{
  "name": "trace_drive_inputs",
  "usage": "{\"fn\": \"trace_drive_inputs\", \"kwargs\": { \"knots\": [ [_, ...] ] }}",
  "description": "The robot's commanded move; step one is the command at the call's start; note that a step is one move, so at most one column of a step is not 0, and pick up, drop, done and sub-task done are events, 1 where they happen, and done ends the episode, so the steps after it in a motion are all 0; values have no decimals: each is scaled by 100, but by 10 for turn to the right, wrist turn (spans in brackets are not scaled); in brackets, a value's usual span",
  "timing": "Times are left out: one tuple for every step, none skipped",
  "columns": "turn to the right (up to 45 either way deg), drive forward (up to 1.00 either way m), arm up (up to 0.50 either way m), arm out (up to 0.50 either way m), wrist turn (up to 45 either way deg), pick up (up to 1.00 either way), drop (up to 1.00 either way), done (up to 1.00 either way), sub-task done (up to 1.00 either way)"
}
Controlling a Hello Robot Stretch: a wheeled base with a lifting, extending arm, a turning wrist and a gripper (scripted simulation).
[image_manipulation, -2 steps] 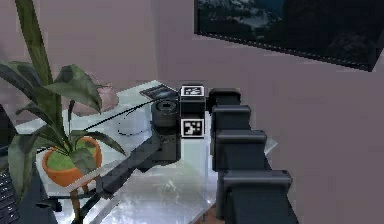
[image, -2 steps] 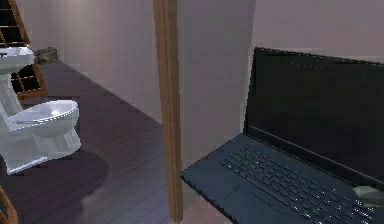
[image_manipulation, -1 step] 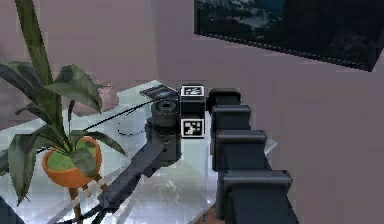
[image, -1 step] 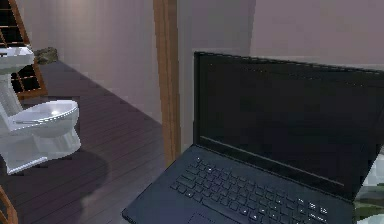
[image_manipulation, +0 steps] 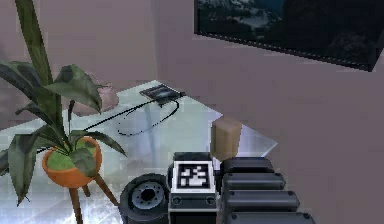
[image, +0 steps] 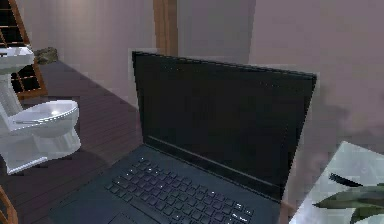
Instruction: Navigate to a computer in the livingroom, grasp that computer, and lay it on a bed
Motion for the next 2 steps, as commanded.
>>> {"fn": "trace_drive_inputs", "kwargs": {
  "knots": [
    [-450,0,0,0,0,0,0,0,0],
    [-450,0,0,0,0,0,0,0,0]
  ]
}}
